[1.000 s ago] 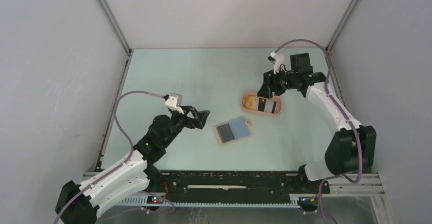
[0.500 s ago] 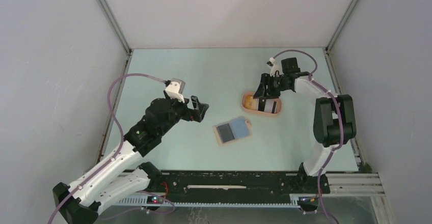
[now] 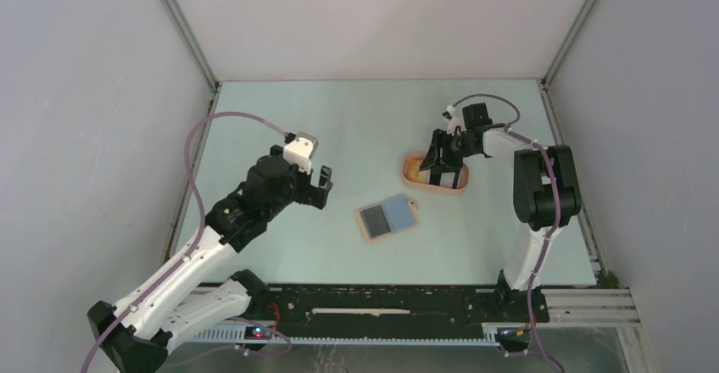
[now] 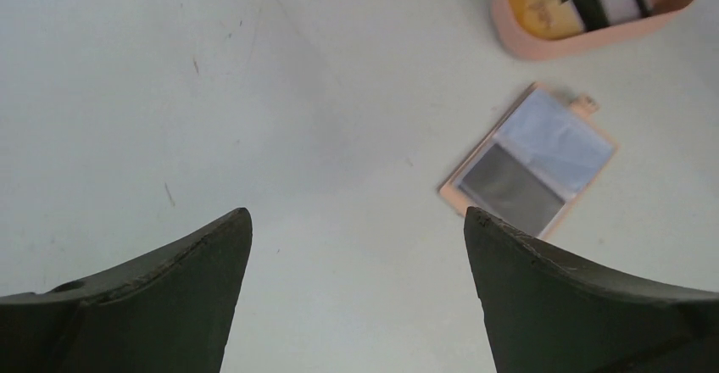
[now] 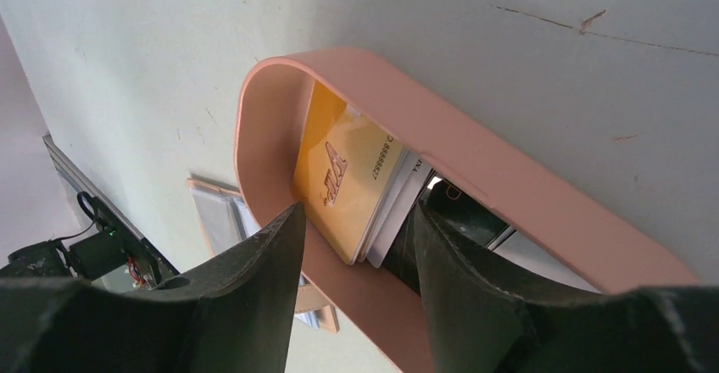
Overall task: Put the credit cards into the card holder
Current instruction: Pick up the credit card from the storage box.
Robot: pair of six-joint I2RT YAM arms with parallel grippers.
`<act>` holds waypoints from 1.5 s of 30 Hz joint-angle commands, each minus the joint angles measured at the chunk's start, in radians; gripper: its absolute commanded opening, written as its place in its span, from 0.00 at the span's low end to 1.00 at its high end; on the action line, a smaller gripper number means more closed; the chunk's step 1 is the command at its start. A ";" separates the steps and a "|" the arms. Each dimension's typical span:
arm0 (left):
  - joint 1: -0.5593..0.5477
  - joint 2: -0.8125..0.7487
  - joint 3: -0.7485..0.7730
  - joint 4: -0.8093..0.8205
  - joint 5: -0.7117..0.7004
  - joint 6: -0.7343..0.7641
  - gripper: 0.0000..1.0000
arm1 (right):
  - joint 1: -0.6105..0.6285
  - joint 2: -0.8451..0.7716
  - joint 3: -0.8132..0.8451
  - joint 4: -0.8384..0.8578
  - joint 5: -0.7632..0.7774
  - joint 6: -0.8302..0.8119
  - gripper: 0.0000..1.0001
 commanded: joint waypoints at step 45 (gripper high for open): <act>0.054 -0.015 -0.034 -0.005 0.038 0.058 1.00 | -0.017 0.092 0.061 0.074 -0.327 0.089 0.42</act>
